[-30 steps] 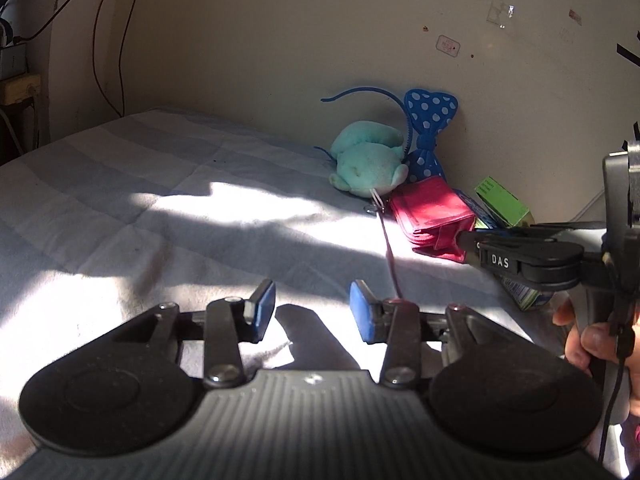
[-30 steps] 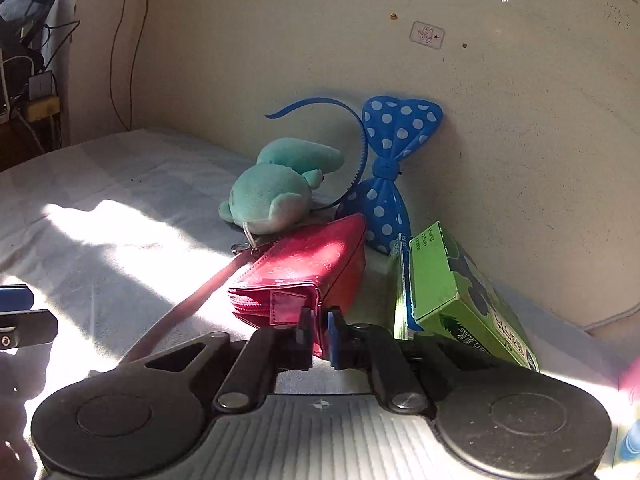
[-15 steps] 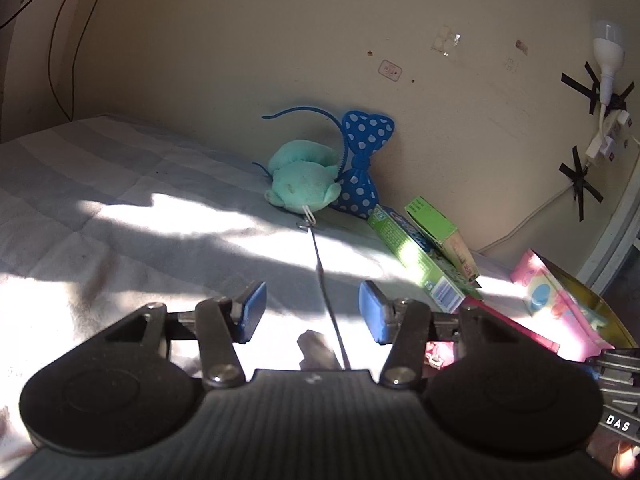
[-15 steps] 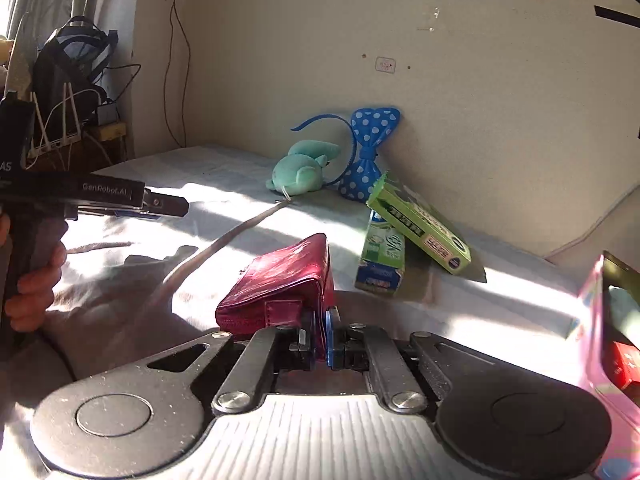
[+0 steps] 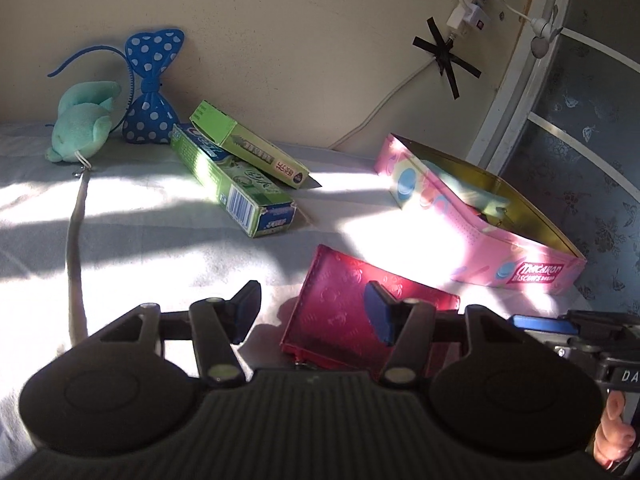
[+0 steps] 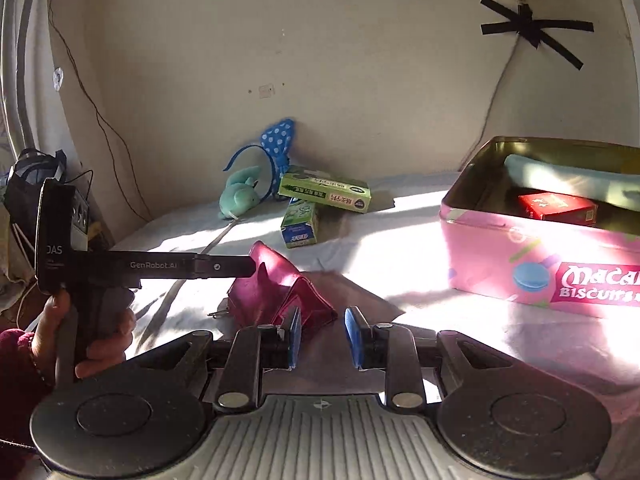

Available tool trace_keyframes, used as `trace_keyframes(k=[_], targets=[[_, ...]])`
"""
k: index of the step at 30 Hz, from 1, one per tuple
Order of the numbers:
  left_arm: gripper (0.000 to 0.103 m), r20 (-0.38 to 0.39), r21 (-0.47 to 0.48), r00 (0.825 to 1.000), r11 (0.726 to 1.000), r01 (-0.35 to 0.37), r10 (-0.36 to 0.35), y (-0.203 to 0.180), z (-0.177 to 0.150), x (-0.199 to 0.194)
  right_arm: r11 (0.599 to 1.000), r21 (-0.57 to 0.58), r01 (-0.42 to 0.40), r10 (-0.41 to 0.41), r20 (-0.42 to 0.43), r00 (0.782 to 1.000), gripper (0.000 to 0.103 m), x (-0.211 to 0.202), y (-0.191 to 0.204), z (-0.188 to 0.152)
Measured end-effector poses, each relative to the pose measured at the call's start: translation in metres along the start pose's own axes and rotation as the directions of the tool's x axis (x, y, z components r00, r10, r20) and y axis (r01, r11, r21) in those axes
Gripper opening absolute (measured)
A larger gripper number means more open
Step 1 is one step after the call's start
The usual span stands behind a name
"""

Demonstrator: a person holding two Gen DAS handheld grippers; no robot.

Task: Organize objects
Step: 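Reach to the red pouch and close both grippers on it, then carry the red pouch into the tin and open both grippers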

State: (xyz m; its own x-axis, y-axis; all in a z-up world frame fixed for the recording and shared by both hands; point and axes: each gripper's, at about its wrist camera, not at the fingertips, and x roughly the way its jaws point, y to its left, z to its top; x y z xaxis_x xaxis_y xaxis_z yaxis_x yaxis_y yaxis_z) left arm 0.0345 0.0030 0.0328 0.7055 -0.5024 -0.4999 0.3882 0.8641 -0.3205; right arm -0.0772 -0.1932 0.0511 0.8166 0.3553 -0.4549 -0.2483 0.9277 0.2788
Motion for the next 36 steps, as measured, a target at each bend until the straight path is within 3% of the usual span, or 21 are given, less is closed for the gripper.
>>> trace_keyframes(k=[8, 11, 12, 14, 17, 20, 23, 29, 36], targets=[[0.057, -0.031, -0.048, 0.997, 0.997, 0.067, -0.068, 0.000, -0.005, 0.003, 0.995, 0.058, -0.078, 0.079, -0.031, 0.996, 0.020, 0.038, 0.009, 0.000], [0.046, -0.037, -0.044, 0.998, 0.998, 0.053, -0.055, -0.006, -0.007, 0.000, 0.994, 0.075, -0.081, 0.083, -0.029, 0.996, 0.018, 0.044, 0.007, 0.002], [0.043, -0.040, -0.052, 0.998, 0.997, 0.052, -0.054, -0.007, -0.007, -0.002, 0.996, 0.064, -0.061, 0.062, -0.018, 0.998, 0.012, 0.042, 0.008, 0.003], [0.043, -0.023, -0.071, 0.997, 0.995, 0.073, -0.074, -0.014, -0.002, -0.011, 0.996, 0.061, -0.065, 0.064, 0.019, 0.998, 0.012, 0.029, 0.004, 0.007], [0.043, 0.028, -0.034, 0.993, 0.993, 0.117, -0.116, -0.038, 0.015, -0.021, 0.998, 0.012, -0.058, 0.056, 0.106, 0.993, 0.012, -0.001, -0.002, 0.018], [0.043, 0.061, 0.035, 0.986, 0.988, 0.152, -0.154, -0.071, 0.037, -0.016, 0.999, -0.051, 0.010, 0.000, 0.199, 0.980, 0.012, -0.030, -0.014, 0.031], [0.043, 0.055, 0.106, 0.982, 0.979, 0.174, -0.181, -0.110, 0.058, 0.011, 0.995, -0.057, 0.087, -0.069, 0.261, 0.963, 0.012, -0.048, -0.040, 0.045], [0.043, 0.003, 0.177, 0.981, 0.965, 0.192, -0.196, -0.161, 0.076, 0.082, 0.983, 0.010, 0.181, -0.176, 0.295, 0.939, 0.012, -0.057, -0.106, 0.061], [0.043, -0.071, 0.176, 0.990, 0.975, 0.136, -0.125, -0.171, 0.074, 0.138, 0.979, 0.109, 0.172, -0.191, 0.204, 0.960, 0.013, -0.023, -0.148, 0.062]])
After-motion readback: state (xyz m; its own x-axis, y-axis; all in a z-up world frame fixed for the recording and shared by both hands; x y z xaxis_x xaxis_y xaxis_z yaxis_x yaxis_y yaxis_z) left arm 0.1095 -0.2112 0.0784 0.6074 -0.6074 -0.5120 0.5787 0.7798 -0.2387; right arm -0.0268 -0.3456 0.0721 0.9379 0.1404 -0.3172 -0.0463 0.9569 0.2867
